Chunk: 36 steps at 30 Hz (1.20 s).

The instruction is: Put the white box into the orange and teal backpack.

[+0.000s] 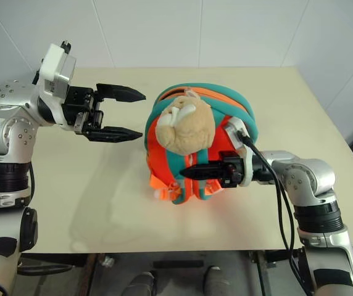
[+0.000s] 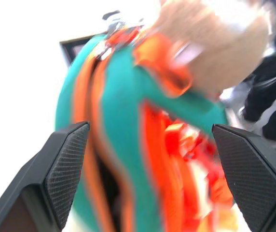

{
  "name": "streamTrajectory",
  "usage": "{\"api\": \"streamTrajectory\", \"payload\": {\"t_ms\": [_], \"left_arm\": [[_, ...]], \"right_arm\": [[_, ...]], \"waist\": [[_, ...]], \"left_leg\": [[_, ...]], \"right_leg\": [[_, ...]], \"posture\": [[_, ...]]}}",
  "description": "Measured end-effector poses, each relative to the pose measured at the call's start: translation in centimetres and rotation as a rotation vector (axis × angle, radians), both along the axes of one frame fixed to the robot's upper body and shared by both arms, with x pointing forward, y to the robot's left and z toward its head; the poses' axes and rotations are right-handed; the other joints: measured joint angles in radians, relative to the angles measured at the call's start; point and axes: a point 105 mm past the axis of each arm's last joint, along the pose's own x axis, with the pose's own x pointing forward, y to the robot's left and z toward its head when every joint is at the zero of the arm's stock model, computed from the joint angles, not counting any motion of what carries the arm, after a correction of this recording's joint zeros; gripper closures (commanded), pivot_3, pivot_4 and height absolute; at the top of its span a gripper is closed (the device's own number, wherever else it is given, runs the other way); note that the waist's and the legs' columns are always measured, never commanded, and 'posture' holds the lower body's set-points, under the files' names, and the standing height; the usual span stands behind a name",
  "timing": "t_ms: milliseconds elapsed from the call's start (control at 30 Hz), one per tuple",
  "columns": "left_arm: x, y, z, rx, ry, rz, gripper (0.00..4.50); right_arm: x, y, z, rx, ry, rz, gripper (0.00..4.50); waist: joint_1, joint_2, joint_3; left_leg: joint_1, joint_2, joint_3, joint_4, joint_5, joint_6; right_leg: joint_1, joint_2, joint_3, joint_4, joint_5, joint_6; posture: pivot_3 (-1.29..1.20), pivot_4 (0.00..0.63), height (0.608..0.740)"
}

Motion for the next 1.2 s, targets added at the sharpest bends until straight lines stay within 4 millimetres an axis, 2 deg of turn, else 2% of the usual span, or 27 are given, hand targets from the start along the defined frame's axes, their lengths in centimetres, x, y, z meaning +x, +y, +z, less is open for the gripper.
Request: {"api": "streamTrajectory", "payload": {"t_ms": [167,433,567,767,900,1000,1200], "left_arm": [[-1.7,-2.6,0.8,-0.054,-0.021,-0.076,0.15],[-2.6,-5.6,0.4,-0.064,-0.010,-0.159,0.15],[-2.8,-6.1,0.2,-0.060,-0.005,-0.173,0.15],[-2.5,-5.6,0.5,-0.034,-0.049,-0.147,0.15],[-2.2,-6.0,-0.3,0.018,-0.078,-0.133,0.15],[-1.8,-6.3,-0.4,0.020,-0.110,-0.112,0.67],[-1.3,-6.3,-0.5,0.027,-0.148,-0.089,2.33]], "right_arm": [[0.5,0.1,-0.2,-0.002,0.003,-0.002,4.50],[0.7,0.5,-0.2,0.000,-0.006,0.008,4.50],[0.7,0.5,-0.2,0.001,-0.006,0.007,4.50],[0.7,0.5,-0.2,0.002,-0.006,0.003,4.50],[0.8,0.6,-0.2,0.005,-0.008,-0.001,4.50],[0.8,0.6,-0.2,0.008,-0.010,-0.007,4.50],[0.9,0.6,-0.3,0.009,-0.007,-0.012,4.50]], "waist": [[-0.002,0.000,0.000],[-0.003,0.000,0.000],[-0.003,0.000,0.000],[-0.002,0.000,0.000],[-0.001,0.000,0.000],[-0.001,0.000,0.000],[-0.001,0.000,0.000]], "left_leg": [[0.001,0.000,0.000,0.001,0.001,-0.001],[0.001,0.000,0.000,0.003,0.002,-0.002],[0.001,0.000,0.000,0.003,0.002,-0.002],[0.001,0.000,0.000,0.003,0.002,-0.002],[0.001,0.000,0.000,0.003,0.002,-0.002],[0.001,0.000,0.000,0.003,0.002,-0.002],[0.001,0.000,0.000,0.003,0.002,-0.002]], "right_leg": [[0.000,0.000,0.000,0.000,0.000,0.000],[0.000,0.000,0.001,0.002,0.000,-0.001],[0.000,0.000,0.001,0.002,0.000,-0.001],[0.000,0.000,0.001,0.002,0.000,-0.001],[0.000,0.000,0.001,0.002,0.000,-0.001],[0.000,0.000,0.001,0.002,0.000,-0.001],[0.000,0.000,0.001,0.002,0.000,-0.001]], "posture": [[0.00,0.150,0.740],[0.00,0.150,0.740],[0.00,0.150,0.740],[0.00,0.150,0.740],[0.00,0.150,0.740],[0.00,0.150,0.740],[0.00,0.150,0.740]]}}
